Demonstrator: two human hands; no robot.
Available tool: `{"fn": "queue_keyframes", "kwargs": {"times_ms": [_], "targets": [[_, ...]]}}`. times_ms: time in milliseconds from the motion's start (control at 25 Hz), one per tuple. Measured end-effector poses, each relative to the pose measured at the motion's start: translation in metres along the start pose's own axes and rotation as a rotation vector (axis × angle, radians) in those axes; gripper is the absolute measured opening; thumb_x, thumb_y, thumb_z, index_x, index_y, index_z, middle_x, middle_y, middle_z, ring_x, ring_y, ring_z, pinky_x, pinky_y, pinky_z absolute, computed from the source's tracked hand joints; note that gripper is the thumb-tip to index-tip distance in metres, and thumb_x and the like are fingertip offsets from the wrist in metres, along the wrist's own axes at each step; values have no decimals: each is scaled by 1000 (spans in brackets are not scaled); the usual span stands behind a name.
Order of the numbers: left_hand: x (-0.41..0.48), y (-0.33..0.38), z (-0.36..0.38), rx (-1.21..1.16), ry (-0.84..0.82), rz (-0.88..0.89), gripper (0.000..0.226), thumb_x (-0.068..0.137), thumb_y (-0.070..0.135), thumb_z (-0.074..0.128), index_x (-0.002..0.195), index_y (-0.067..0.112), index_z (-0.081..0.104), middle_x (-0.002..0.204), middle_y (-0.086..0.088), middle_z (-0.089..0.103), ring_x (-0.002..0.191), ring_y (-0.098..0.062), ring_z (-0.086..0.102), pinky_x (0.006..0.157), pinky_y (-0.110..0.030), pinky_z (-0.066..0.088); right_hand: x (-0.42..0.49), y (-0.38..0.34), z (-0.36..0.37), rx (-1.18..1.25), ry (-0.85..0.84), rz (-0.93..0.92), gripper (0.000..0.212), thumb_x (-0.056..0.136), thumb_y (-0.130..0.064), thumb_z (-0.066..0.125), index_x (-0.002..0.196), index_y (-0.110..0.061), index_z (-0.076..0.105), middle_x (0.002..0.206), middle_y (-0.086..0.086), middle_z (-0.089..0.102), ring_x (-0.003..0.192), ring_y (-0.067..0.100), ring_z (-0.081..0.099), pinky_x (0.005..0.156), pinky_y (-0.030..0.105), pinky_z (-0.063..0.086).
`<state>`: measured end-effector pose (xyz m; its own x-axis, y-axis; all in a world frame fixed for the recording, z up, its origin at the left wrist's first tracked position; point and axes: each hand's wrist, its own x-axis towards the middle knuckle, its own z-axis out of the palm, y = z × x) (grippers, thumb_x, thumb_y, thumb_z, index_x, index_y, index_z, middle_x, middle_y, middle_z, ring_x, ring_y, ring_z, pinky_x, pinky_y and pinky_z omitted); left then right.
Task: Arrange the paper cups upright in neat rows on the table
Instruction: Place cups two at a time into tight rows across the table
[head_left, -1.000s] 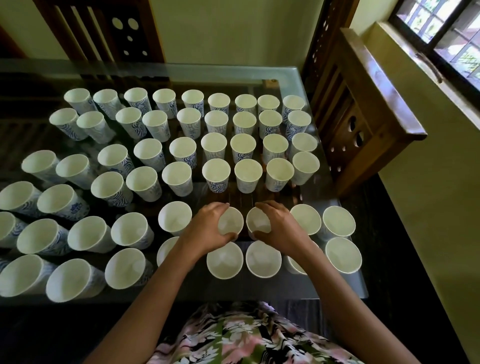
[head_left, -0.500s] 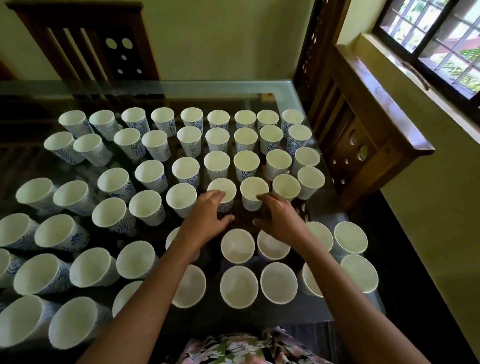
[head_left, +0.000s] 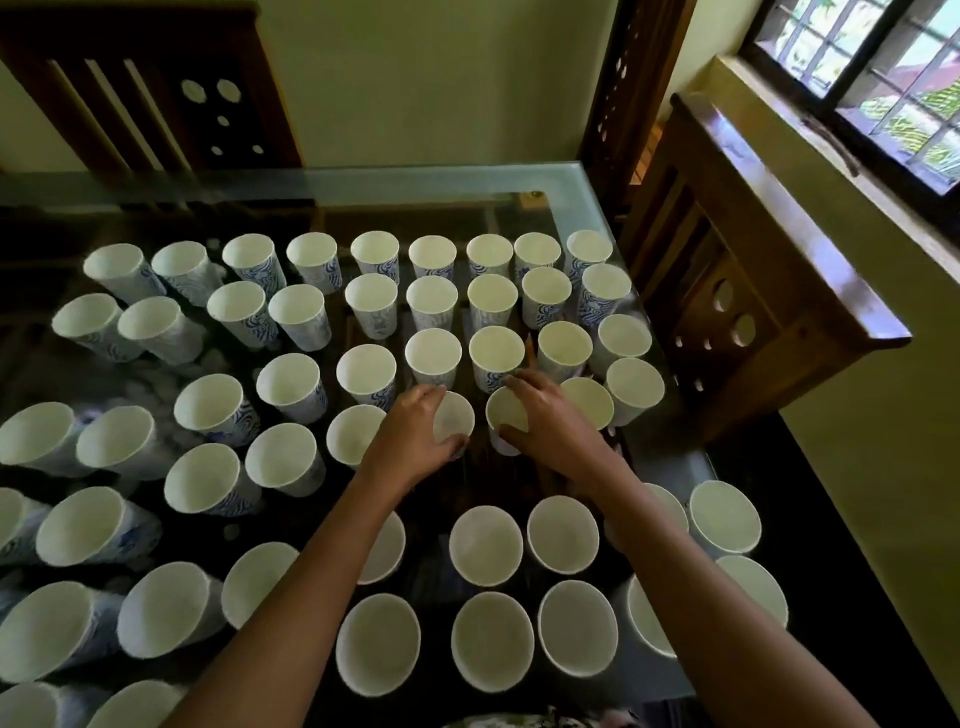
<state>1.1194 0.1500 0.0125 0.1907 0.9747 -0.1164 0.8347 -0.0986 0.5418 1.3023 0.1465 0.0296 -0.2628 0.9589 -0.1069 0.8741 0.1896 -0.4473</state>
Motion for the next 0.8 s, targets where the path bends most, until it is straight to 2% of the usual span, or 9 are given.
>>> {"fn": "queue_keyframes", "kwargs": {"times_ms": [400, 600, 800], "targets": [[-1, 10, 10, -8, 23, -49, 68, 76, 32, 72, 135, 9, 44, 142, -8, 43, 130, -23, 40, 108, -30, 27, -7, 11, -1, 6, -71, -39, 59, 86, -28, 64, 136, -9, 42, 144, 8, 39, 130, 24, 36, 104, 30, 33], [-13, 15, 16, 16, -34, -27, 71, 76, 35, 71, 137, 13, 42, 144, -3, 41, 131, -20, 38, 109, -34, 30, -24, 17, -3, 9, -103, -40, 60, 88, -27, 62, 139, -9, 37, 146, 7, 35, 132, 23, 33, 105, 29, 30], [-23, 20, 19, -10, -51, -5, 72, 75, 33, 73, 137, 11, 43, 143, -4, 42, 131, -19, 39, 107, -30, 30, -38, 19, -3, 17, -117, -47, 61, 88, -27, 61, 141, -10, 35, 148, 7, 33, 134, 22, 30, 106, 28, 29]]}}
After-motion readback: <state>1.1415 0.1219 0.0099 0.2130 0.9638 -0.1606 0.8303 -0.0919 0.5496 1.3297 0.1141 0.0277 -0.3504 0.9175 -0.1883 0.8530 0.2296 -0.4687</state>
